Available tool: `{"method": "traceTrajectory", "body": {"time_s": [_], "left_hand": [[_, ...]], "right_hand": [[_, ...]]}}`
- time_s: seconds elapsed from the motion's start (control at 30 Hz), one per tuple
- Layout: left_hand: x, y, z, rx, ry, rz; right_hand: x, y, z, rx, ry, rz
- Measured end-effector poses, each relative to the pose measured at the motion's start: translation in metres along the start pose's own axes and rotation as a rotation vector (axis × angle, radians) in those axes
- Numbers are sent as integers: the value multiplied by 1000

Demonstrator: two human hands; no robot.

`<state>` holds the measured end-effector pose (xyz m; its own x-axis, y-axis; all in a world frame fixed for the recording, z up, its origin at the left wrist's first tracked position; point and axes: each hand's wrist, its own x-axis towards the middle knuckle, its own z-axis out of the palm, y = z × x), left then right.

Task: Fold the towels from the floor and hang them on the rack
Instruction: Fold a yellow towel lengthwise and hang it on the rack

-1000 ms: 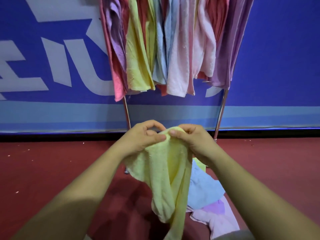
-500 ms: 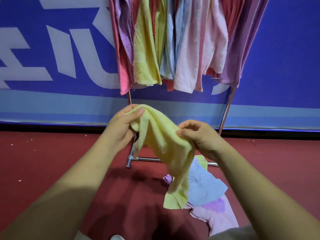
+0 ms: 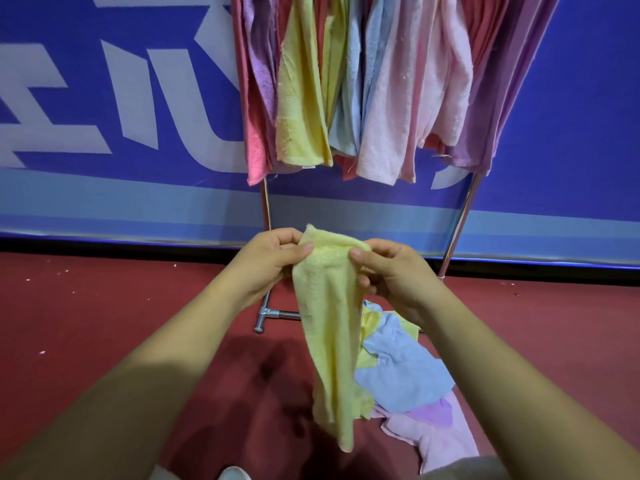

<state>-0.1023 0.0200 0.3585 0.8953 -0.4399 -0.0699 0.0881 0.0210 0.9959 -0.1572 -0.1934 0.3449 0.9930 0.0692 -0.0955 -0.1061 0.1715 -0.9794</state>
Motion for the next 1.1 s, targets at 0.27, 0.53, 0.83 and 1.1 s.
{"method": "traceTrajectory", "body": {"time_s": [0.27,0.53,0.83,1.1], "left_hand": [[2,-8,8,431,-133,148],[2,-23,0,805,-486,-190],[12,-57,-47,1161,-301,-271],[11,-13,1,345,-54,19]], "right_hand": [[-2,6,14,-250,-78,-24],[8,-4,-5,-59,207,-179],[14,7,-49,-120,651,-263],[21,9,-47,-377,710,-262]]}}
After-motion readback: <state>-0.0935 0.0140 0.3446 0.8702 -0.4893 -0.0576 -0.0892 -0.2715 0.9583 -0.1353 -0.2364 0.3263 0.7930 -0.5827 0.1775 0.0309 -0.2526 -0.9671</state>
